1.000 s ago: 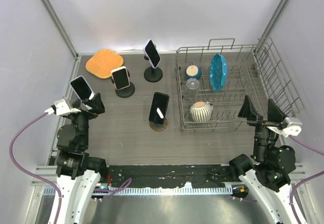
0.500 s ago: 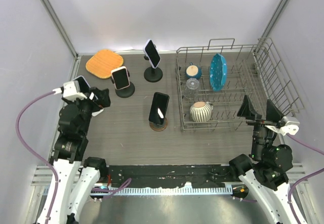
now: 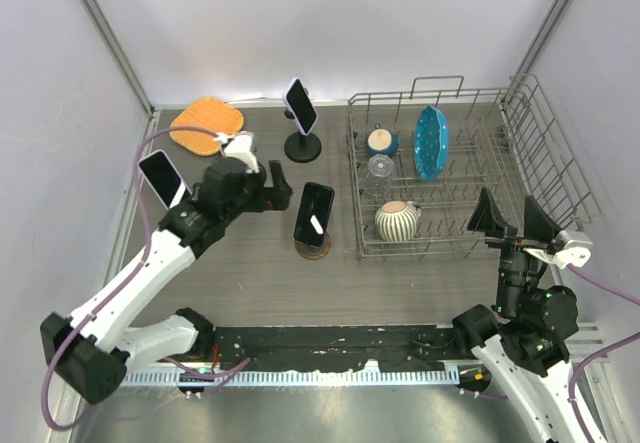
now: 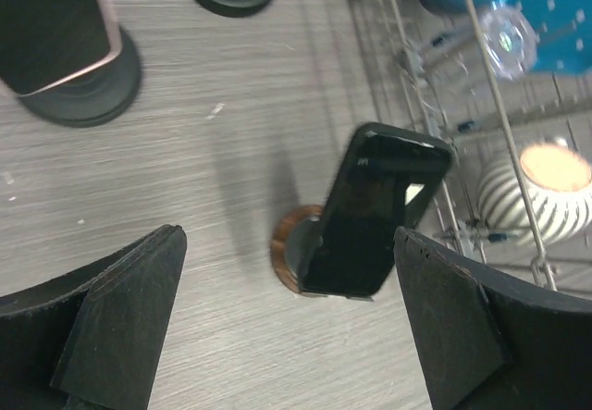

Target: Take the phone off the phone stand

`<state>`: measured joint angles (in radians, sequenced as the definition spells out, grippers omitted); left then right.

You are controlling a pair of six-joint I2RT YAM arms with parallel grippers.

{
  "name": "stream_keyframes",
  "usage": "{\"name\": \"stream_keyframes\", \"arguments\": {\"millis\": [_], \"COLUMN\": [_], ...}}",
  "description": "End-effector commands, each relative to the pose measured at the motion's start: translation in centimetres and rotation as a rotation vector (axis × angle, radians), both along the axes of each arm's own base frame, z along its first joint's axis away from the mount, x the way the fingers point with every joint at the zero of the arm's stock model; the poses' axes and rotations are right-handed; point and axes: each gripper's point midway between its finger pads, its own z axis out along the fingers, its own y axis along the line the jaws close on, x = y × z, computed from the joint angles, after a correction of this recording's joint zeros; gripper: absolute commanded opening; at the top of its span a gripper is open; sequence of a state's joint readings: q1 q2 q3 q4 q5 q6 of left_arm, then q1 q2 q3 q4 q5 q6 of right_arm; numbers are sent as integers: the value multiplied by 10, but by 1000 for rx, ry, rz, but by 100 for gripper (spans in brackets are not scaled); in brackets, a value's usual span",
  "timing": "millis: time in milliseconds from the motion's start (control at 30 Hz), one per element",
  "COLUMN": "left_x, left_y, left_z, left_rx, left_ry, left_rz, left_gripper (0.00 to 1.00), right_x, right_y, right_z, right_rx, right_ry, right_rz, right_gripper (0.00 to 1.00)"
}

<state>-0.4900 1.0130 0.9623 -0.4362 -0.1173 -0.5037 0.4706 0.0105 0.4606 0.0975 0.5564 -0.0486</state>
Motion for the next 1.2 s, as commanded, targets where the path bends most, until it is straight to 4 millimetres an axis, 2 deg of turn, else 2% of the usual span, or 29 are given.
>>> {"name": "stream_keyframes", "arguments": {"millis": [0, 33, 133, 167, 200, 267, 333, 600, 767, 1167], "left_x": [12, 15, 18, 21, 23, 24, 25, 30, 29, 33], "left_y": [-25, -37, -58, -65, -70, -86, -98, -130, -137, -136], "left_z": [25, 18, 16, 8, 11, 1, 1, -23, -31, -52], "left_rx": [88, 102, 122, 142, 149, 174, 180, 196, 235, 292], "left_ry": [-99, -89, -93, -75, -82, -68, -70, -23, -23, 3], "left_rz": [-11, -34, -88, -100, -108, -140, -155, -189, -198, -172], "left_gripper": [100, 100, 100, 100, 100, 100, 100, 100, 100, 100], "right_x": [-6, -6, -6, -6, -6, -6, -6, -5, -5, -5], "right_y": [1, 2, 2, 3, 3, 3, 2, 3, 3, 2], "right_z": [12, 12, 12, 12, 12, 11, 11, 10, 11, 10], "right_rx": [30, 28, 27, 25, 25, 27, 27, 21, 20, 30], "right_ry": [-48, -48, -46, -45, -45, -44, -44, -42, -43, -43], "right_rz": [27, 30, 33, 34, 35, 33, 32, 32, 32, 27], "right_gripper": [96, 96, 96, 96, 96, 96, 96, 96, 96, 96]}}
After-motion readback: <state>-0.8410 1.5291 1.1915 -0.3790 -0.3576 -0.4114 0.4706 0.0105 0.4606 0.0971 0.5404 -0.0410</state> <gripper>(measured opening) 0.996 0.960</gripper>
